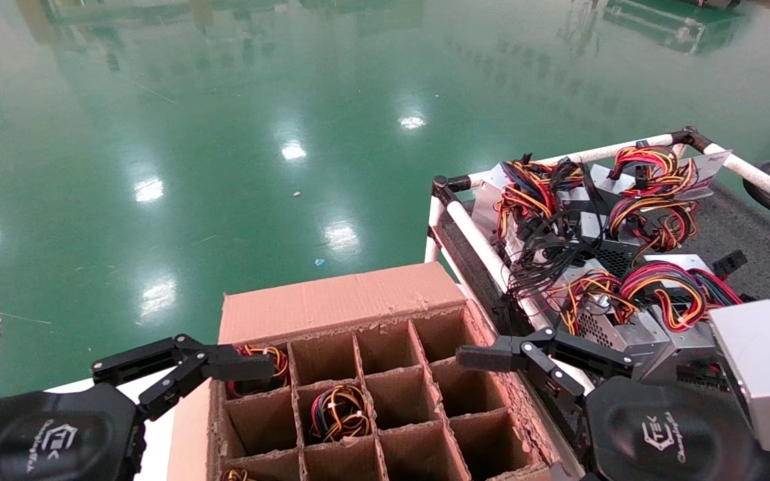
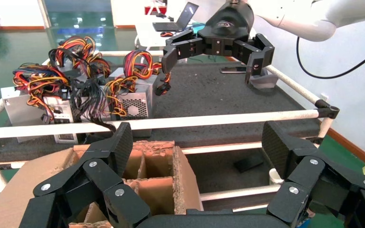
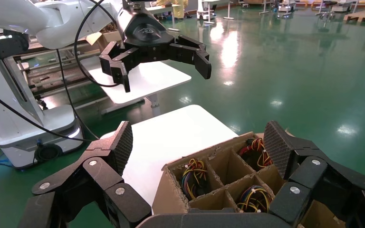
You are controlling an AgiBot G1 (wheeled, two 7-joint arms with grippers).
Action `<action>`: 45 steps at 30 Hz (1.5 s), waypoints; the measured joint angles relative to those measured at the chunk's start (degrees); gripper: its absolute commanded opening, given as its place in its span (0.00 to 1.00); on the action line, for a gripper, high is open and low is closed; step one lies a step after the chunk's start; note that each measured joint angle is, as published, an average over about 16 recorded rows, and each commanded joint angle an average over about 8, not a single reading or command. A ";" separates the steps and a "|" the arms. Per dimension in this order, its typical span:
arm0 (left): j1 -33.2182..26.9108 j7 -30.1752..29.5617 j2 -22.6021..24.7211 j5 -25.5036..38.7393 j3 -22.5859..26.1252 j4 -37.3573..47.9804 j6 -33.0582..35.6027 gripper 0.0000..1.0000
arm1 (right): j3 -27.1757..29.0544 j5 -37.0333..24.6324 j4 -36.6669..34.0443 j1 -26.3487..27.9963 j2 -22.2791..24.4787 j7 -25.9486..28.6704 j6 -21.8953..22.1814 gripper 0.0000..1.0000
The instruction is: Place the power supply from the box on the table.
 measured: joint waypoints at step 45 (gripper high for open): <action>0.00 0.00 0.00 0.00 0.00 0.00 0.00 0.00 | 0.00 0.00 0.00 0.00 0.00 0.00 0.00 1.00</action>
